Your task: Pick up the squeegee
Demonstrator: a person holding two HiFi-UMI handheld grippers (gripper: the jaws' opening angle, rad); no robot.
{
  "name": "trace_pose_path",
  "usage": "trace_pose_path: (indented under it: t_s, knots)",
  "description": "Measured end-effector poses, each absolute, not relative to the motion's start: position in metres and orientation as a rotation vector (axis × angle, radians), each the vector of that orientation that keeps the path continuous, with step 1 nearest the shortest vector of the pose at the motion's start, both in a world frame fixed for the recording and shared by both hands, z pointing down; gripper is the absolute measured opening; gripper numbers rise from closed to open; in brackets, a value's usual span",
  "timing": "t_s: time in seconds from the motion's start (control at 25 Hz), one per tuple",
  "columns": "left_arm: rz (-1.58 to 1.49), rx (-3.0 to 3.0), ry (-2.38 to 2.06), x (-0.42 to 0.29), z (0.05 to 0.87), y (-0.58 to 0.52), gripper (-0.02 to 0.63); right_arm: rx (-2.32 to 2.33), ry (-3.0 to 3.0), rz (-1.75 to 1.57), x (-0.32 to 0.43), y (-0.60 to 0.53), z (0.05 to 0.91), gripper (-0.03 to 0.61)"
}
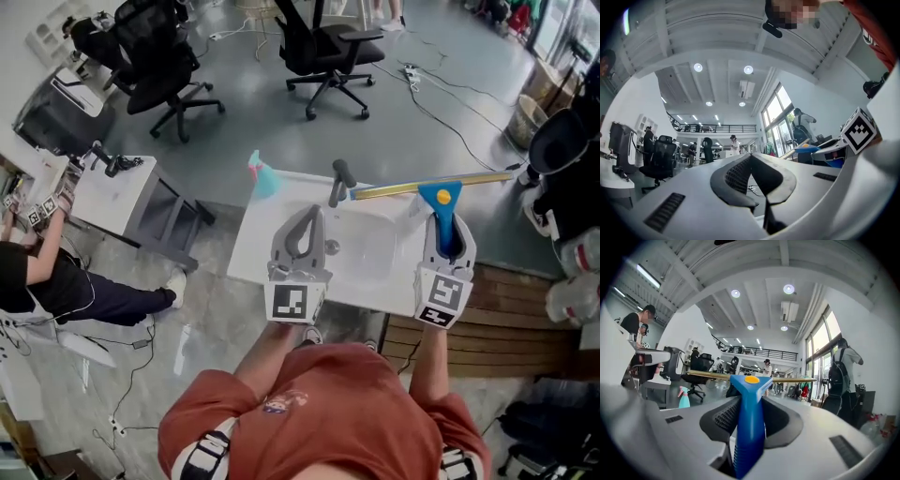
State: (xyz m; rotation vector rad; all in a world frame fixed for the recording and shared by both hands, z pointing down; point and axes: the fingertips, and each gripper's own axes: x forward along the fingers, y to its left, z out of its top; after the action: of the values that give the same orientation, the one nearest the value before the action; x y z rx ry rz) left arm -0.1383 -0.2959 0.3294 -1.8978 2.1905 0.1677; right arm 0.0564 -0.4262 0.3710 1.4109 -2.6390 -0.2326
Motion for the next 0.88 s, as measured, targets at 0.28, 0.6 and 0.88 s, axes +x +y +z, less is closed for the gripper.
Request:
trace_pose_path:
  t_s: [0.28,0.6,0.88]
  knots:
    - [0.173,-1.958,2.084,-0.108,0.308,-0.314,0.018,1.577,-2.634,-0.218,0.096,-0.426,0.343,0.138]
    - [0.176,-1.991,2.027,-0.084,0.302,-0.333,0.018,1.766,-2.637,-0.268,0.138,-0.421,0.321,0.138]
    - [0.178,-2.005,1.992,-0.069,0.303,-0.339,0.018,1.861,-2.662,-0.245,0.154,-0.416,0.321,0.138]
